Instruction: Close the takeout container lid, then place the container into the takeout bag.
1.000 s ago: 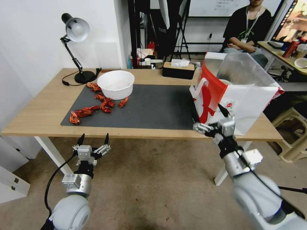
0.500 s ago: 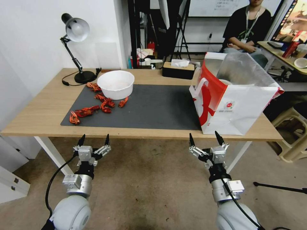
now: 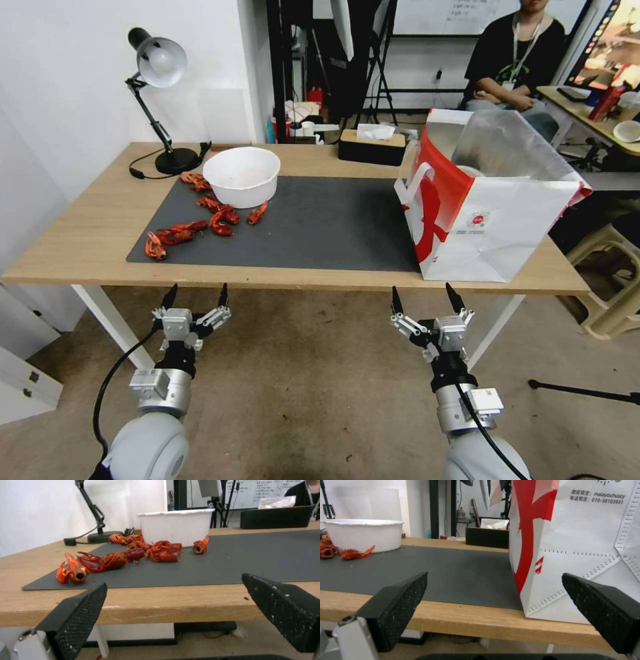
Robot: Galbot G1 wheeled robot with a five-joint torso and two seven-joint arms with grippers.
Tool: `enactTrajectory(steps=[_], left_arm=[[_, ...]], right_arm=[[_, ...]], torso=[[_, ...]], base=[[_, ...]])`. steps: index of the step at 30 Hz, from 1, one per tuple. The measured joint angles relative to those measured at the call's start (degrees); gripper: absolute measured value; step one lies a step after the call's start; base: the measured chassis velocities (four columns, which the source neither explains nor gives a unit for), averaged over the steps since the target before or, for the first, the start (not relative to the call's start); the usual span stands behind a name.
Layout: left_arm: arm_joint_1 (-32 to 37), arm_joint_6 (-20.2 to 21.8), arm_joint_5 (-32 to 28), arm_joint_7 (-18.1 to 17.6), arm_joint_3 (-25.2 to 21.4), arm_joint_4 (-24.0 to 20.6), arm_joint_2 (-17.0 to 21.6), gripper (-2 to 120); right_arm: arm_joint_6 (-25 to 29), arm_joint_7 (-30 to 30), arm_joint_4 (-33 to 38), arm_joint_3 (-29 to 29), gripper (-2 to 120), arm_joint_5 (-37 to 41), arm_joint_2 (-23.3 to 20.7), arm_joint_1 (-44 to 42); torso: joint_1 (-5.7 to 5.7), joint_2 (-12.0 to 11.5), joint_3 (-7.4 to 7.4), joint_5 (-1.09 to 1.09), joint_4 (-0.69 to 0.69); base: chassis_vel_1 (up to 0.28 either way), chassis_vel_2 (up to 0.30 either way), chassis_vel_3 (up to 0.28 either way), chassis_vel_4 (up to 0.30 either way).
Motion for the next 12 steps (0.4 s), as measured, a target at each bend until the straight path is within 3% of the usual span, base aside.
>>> enactTrajectory(steps=[12], left_arm=[[0.03, -0.11, 0.08, 0.1, -0.02, 0.0, -0.01, 100]], right_arm=[[0.01, 0.0, 0.0, 0.02, 100, 0.04, -0.02, 0.06]], torso=[[0.0, 0.0, 0.01, 0.0, 0.0]], base=[[0.0, 0.0, 0.0, 0.0]])
